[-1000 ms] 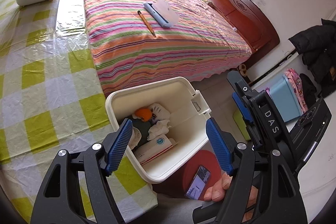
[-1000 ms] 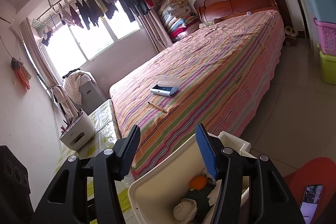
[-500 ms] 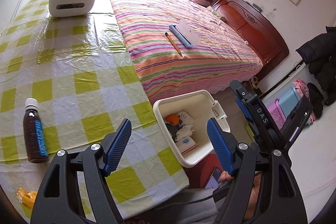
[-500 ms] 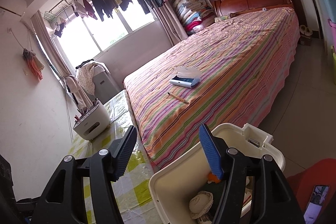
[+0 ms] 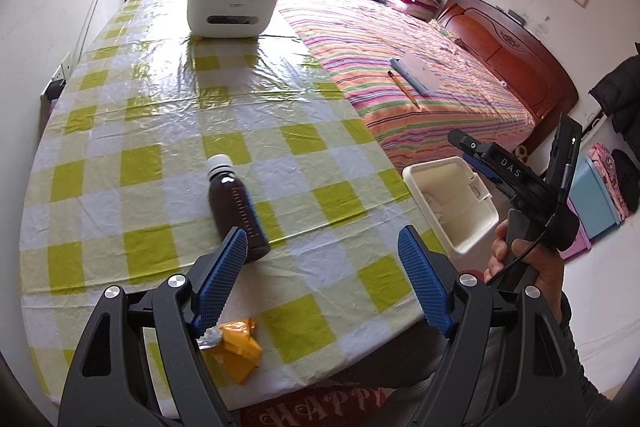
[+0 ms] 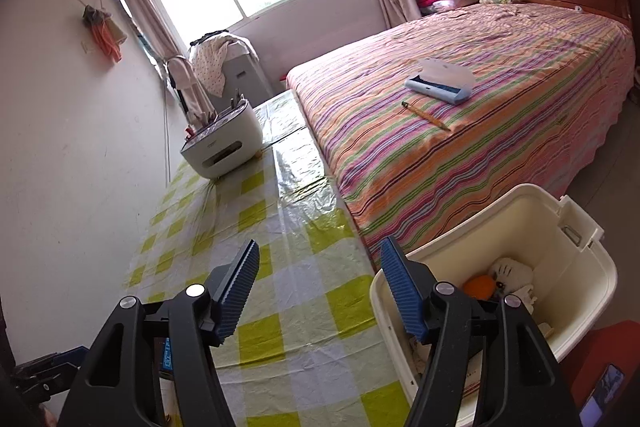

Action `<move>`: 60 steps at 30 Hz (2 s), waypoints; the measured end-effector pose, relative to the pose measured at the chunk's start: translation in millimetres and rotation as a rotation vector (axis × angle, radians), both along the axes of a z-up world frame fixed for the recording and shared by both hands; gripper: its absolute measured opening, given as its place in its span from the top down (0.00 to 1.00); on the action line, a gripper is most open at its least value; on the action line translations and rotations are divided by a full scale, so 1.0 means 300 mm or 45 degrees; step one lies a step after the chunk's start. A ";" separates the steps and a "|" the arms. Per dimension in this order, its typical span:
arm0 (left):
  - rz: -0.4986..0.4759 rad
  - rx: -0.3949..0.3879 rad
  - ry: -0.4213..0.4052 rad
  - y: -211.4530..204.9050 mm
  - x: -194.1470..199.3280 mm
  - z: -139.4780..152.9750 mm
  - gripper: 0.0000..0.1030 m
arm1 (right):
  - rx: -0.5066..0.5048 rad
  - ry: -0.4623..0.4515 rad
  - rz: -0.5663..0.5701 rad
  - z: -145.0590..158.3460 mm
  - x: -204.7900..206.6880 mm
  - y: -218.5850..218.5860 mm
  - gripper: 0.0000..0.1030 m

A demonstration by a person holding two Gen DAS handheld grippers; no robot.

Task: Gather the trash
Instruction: 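Move both tools back to the table toward the wrapper and brown bottle, then grasp the foil snack wrapper with the left tool while the right tool grasps the brown bottle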

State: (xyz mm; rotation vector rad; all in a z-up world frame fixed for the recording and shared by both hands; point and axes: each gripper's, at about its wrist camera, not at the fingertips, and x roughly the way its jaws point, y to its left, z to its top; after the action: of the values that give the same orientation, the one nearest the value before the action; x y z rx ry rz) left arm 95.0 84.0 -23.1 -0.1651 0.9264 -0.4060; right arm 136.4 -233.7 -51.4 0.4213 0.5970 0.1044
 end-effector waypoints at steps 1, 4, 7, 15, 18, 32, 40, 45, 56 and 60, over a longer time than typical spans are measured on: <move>0.003 0.018 0.008 0.023 -0.008 -0.007 0.25 | -0.022 0.005 0.033 0.000 0.004 0.035 0.40; 0.006 0.043 0.035 0.085 -0.037 -0.039 0.25 | -0.082 0.017 0.140 -0.001 0.011 0.150 0.40; -0.030 0.081 0.063 0.130 -0.081 -0.077 0.25 | -0.098 0.046 0.247 -0.011 0.017 0.251 0.40; 0.022 0.064 0.193 0.194 -0.110 -0.236 0.25 | -0.101 0.075 0.400 -0.018 0.015 0.460 0.40; 0.017 0.056 0.223 0.180 -0.107 -0.275 0.25 | -0.113 0.077 0.431 -0.021 0.015 0.512 0.40; 0.050 0.093 0.257 0.111 -0.081 -0.346 0.33 | -0.257 0.272 0.596 -0.121 0.087 0.712 0.40; 0.054 0.106 0.232 0.109 -0.075 -0.344 0.48 | -0.376 0.390 0.619 -0.203 0.155 0.813 0.40; 0.059 0.085 0.221 0.111 -0.066 -0.345 0.51 | -0.403 0.420 0.658 -0.237 0.154 0.813 0.57; 0.003 0.099 0.181 0.018 -0.030 -0.325 0.64 | -0.355 0.332 0.627 -0.201 0.137 0.727 0.59; -0.012 0.101 0.151 -0.012 -0.033 -0.304 0.65 | -0.317 0.306 0.601 -0.180 0.134 0.684 0.59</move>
State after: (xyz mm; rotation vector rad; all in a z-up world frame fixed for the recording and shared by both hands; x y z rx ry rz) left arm 85.0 80.4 -114.2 -0.1132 1.0586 -0.3707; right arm 176.7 -28.5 -105.6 0.0437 0.9283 0.4298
